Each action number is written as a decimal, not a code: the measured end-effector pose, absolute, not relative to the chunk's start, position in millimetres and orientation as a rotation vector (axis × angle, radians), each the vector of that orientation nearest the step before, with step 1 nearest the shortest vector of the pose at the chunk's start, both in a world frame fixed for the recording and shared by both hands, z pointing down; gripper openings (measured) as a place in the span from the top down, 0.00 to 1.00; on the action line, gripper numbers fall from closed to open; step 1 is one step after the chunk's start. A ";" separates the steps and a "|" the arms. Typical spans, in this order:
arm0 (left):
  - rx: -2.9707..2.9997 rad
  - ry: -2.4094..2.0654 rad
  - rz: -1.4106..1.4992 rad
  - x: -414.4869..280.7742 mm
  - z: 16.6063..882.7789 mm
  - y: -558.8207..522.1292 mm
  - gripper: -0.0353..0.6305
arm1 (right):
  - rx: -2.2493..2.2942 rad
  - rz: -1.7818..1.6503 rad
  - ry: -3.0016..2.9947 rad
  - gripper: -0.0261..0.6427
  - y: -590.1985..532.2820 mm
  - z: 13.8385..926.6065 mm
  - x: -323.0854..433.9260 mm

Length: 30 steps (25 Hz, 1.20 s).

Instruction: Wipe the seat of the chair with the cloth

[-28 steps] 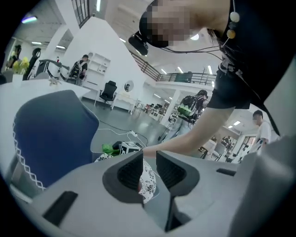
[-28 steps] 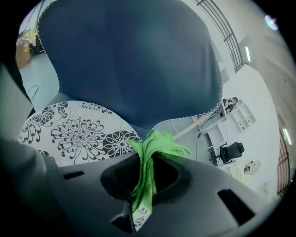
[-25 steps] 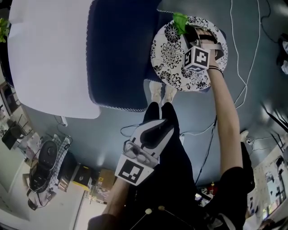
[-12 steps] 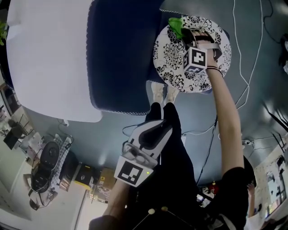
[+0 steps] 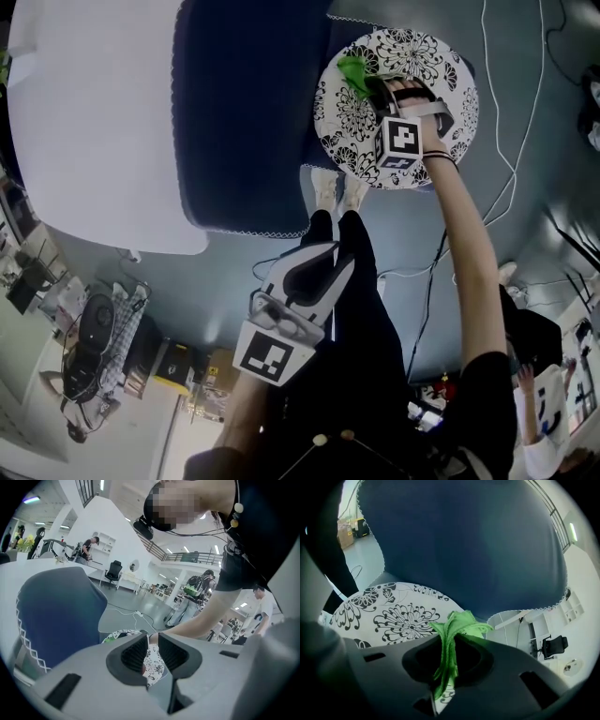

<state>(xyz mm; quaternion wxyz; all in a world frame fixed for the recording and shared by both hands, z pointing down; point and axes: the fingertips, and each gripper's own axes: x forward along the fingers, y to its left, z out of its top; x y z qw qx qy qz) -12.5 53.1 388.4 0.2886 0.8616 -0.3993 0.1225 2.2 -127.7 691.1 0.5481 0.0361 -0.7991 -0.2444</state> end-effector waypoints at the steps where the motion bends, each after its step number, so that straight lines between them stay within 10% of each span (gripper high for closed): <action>1: 2.297 -1.067 0.324 -12.7 389.0 52.4 0.83 | 0.079 -0.575 -1.892 0.89 -121.2 691.8 3.1; 30: 2.310 -1.067 0.320 -4.5 390.5 50.3 0.83 | -0.185 -0.532 -1.963 0.89 76.3 670.8 29.5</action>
